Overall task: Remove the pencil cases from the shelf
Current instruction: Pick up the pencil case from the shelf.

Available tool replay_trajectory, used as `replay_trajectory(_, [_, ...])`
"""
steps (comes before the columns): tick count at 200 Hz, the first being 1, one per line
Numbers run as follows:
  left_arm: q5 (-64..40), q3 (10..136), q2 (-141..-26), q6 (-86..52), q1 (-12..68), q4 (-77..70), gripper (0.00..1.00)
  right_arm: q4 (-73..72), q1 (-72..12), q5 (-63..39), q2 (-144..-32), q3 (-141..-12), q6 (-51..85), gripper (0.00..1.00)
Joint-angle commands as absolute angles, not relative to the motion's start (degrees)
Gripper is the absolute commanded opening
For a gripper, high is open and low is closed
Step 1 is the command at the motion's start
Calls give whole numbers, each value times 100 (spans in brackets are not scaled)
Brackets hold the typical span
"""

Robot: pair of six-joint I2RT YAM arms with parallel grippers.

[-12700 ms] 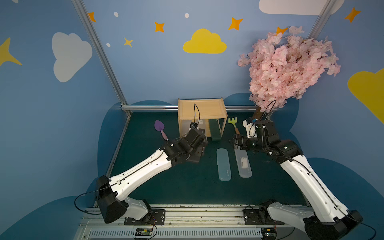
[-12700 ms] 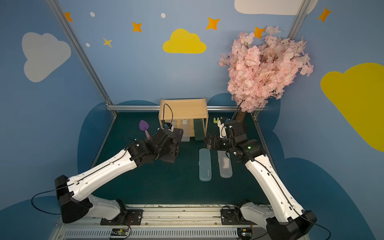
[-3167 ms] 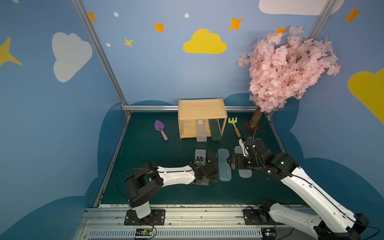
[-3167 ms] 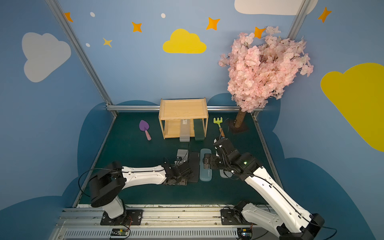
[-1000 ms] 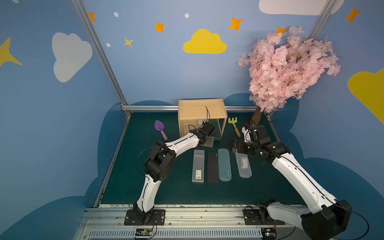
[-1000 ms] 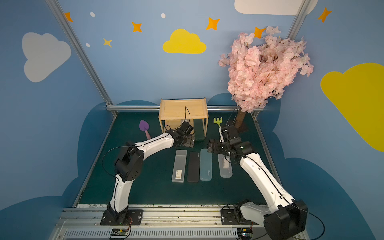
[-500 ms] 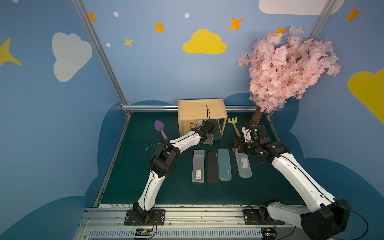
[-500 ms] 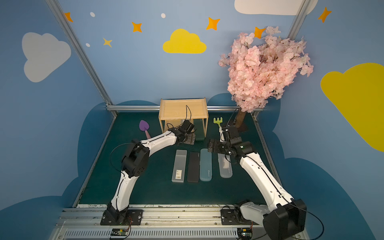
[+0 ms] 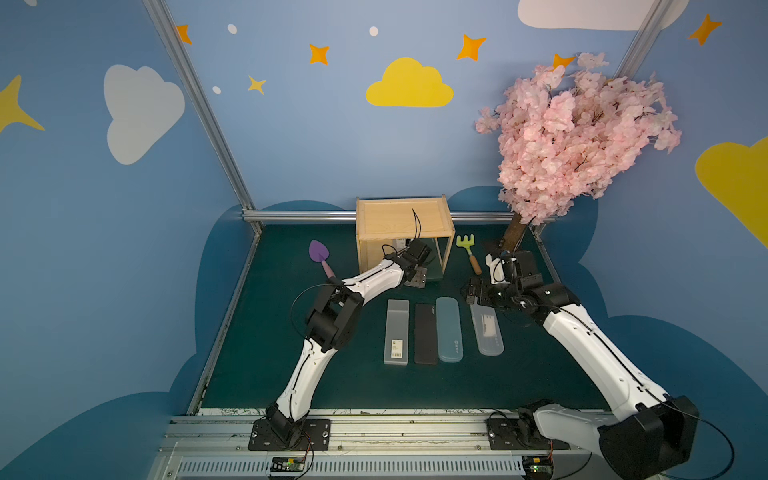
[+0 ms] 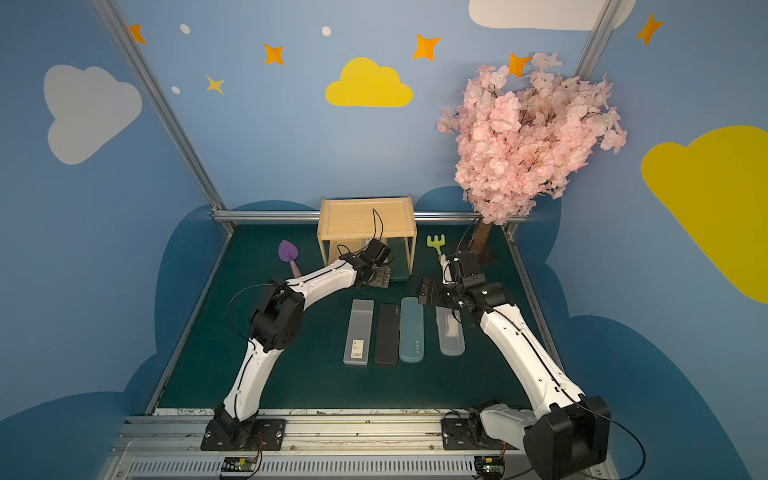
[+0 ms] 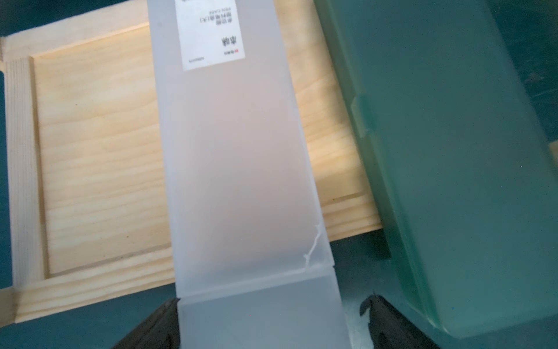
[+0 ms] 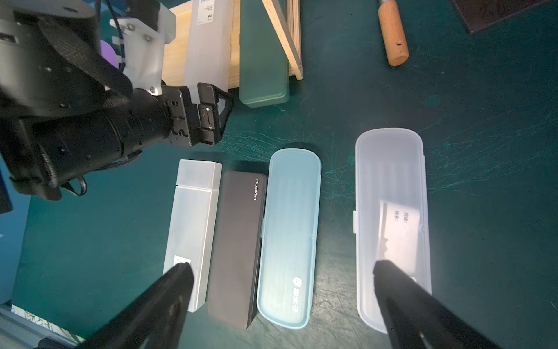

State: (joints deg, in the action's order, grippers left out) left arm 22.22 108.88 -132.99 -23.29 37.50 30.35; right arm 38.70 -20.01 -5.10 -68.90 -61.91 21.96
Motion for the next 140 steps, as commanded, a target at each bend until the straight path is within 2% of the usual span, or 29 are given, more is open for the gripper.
replay_trajectory(1, [2280, 10977, -13385, -2346, 3720, 3233, 92, 3785, -1958, -562, -6897, -6136, 2127, 98])
replay_trajectory(31, [2281, 10903, -13372, -2354, 3708, 3235, 90, 3797, -1925, -607, -6891, -6140, 2127, 98])
replay_trajectory(86, [2304, 10833, -13318, -2338, 3683, 3219, 76, 3891, -1915, -589, -6787, -6178, 2127, 98])
replay_trajectory(140, [2421, 10715, -13177, -2382, 3683, 3295, 76, 3972, -1908, -563, -6660, -6149, 2131, 98])
